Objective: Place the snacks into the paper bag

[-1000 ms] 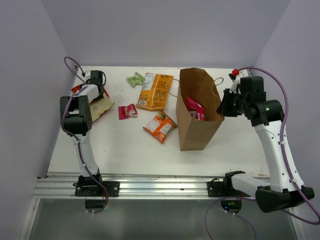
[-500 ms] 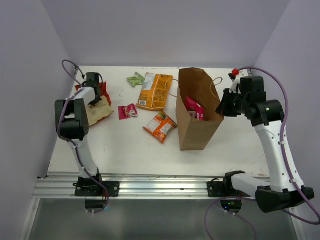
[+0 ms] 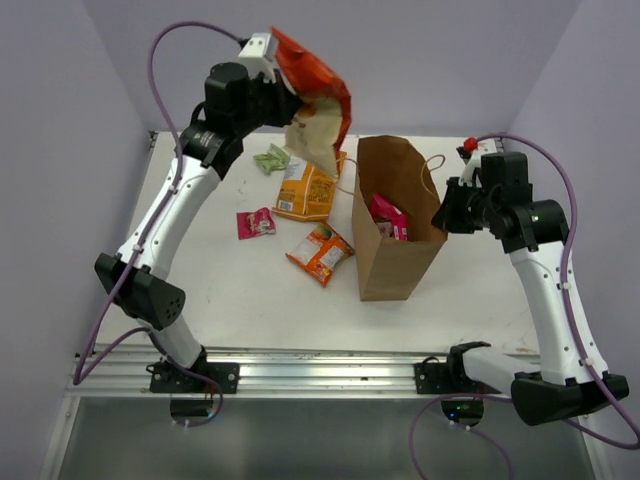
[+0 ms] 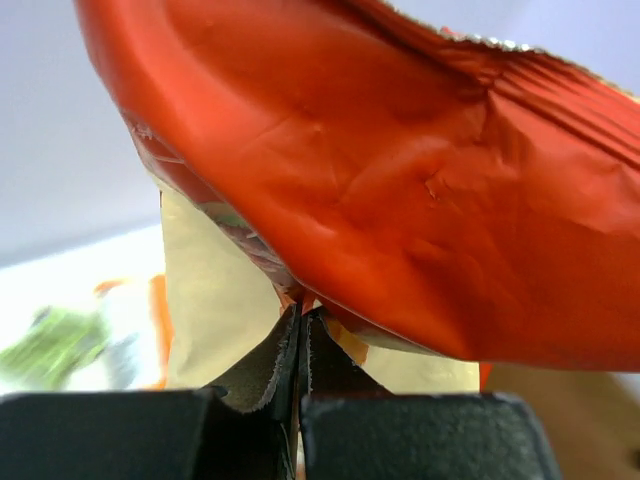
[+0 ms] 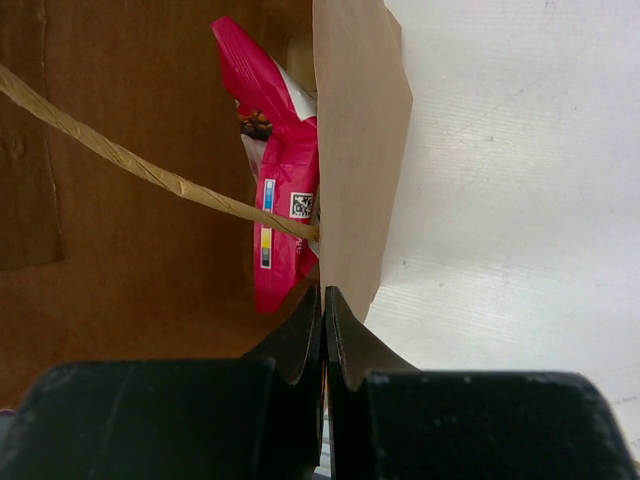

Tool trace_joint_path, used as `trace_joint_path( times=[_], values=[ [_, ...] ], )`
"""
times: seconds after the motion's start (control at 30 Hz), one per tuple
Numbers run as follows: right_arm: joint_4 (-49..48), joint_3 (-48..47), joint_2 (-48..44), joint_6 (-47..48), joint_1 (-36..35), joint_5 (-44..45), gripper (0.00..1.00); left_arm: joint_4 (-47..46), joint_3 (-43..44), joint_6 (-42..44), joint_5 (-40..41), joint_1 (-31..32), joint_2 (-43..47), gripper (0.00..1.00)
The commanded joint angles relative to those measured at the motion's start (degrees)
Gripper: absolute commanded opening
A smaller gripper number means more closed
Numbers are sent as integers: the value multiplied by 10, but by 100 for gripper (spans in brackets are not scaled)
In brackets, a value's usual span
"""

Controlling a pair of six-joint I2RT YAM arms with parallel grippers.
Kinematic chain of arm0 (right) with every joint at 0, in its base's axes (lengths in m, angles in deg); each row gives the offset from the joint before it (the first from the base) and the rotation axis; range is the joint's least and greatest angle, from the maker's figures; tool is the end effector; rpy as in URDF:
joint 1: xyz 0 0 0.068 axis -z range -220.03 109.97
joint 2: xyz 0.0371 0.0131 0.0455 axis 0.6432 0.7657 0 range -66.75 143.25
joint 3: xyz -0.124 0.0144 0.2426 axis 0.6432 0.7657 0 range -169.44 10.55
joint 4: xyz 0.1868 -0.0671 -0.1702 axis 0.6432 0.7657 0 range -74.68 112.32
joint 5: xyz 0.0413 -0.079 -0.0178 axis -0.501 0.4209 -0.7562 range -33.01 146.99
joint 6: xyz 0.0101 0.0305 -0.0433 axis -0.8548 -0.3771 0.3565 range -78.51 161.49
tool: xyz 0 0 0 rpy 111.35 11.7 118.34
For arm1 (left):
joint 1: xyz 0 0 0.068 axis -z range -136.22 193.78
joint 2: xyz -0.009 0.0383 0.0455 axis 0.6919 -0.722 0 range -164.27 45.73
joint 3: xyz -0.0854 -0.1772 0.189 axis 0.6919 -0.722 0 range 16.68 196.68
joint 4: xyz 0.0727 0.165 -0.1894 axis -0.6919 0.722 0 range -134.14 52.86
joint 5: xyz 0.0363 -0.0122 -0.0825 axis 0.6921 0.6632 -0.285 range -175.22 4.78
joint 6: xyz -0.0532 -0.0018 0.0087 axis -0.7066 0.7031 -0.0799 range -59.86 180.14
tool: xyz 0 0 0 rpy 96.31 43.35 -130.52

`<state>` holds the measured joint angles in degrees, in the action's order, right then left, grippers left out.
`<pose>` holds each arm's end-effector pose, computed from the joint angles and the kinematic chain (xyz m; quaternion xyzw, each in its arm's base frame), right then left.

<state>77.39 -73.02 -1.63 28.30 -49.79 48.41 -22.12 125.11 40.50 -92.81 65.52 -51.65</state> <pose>0.1975 0.0394 0.4122 -0.0019 0.9171 0.1455 0.3712 0.3607 -0.1490 0.4603 0.0563 0.7689 -0.2721 0.5759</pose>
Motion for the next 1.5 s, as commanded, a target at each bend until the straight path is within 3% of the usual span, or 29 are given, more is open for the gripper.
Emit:
trace_joint_path(
  times=[0.0,0.13,0.33,0.53,0.9,0.93,0.97,1.0,1.07,1.13,1.17,1.27,1.37,1.4,1.47],
  values=[
    [-25,-7,-6,7,-2,-17,0,-7,127,-47,-85,49,-35,0],
    [-24,-5,-10,5,-2,-18,0,-40,273,-63,-92,144,-85,0],
    [-18,2,-23,3,-2,-11,0,-110,276,-117,-161,193,-119,0],
    [-13,8,-31,1,-2,-8,0,-121,225,-125,-193,225,-115,0],
    [-20,30,-34,1,-1,-17,0,-70,23,-50,-126,234,-15,0],
    [-23,31,-34,2,-1,-18,0,-66,15,-41,-119,234,-13,13],
    [-23,31,-33,3,-2,-21,0,-64,21,-34,-97,234,-10,43],
    [-24,32,-33,3,-1,-21,0,-52,33,-25,-77,234,-9,56],
    [-22,33,-33,4,-2,-22,0,-38,86,13,7,235,-4,73],
    [-24,33,-33,4,-2,-23,0,0,128,56,75,234,-7,76],
    [-24,33,-33,4,-2,-24,0,26,157,66,178,234,-4,77],
    [-23,32,-33,5,-2,-24,0,32,93,51,350,221,26,88],
    [-26,34,-36,5,-2,-23,0,46,-17,-6,342,127,44,93],
    [-28,35,-35,5,-2,-24,0,43,-84,-7,325,78,38,100],
    [-30,34,-33,4,-2,-27,0,56,-126,-14,318,41,-5,100]
  ],
)
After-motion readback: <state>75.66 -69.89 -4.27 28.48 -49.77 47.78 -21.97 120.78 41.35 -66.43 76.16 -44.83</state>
